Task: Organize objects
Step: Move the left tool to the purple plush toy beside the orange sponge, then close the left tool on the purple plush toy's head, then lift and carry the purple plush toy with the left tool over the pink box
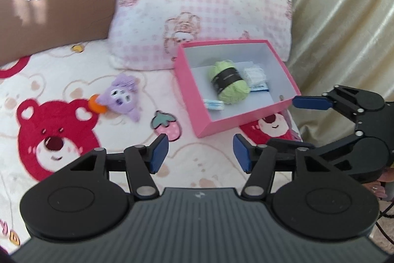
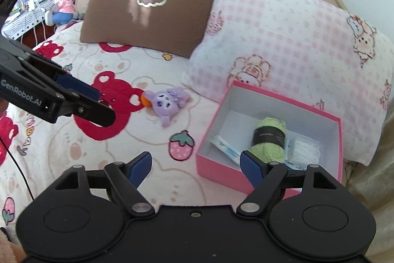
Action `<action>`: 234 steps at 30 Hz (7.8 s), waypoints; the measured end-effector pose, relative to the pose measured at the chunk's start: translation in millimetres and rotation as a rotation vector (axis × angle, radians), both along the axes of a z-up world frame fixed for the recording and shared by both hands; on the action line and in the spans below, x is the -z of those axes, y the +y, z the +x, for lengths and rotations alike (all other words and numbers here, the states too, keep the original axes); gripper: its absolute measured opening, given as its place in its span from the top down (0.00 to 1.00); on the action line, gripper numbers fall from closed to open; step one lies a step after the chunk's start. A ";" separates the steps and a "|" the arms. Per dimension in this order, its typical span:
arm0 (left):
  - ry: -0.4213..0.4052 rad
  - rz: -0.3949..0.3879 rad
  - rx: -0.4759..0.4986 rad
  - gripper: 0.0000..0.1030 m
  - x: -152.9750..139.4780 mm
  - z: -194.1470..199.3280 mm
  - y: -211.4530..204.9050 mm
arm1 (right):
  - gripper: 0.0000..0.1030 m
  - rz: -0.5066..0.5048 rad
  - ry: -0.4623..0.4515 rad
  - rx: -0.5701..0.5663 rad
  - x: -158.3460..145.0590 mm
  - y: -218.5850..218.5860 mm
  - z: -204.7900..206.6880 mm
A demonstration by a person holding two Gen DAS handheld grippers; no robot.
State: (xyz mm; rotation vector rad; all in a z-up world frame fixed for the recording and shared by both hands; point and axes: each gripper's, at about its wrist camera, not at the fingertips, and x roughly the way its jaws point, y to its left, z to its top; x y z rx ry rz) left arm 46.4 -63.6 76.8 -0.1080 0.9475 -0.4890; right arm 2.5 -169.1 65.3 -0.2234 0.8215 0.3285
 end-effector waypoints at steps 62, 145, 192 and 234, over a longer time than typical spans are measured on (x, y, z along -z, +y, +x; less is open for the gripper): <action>0.036 -0.173 -0.201 0.07 172.7 163.3 86.3 | 0.10 -0.060 -0.181 -0.040 214.2 133.2 158.6; 0.222 -0.137 -0.368 0.67 227.9 135.2 123.0 | 0.13 0.165 -0.008 -0.231 237.8 131.8 146.2; 0.117 -0.179 -0.338 0.68 197.3 80.0 102.1 | 0.13 0.101 0.026 -0.204 214.3 142.4 104.0; 0.053 -0.155 -0.125 0.67 97.0 -8.1 25.6 | 0.18 0.110 -0.024 -0.026 98.1 74.6 3.9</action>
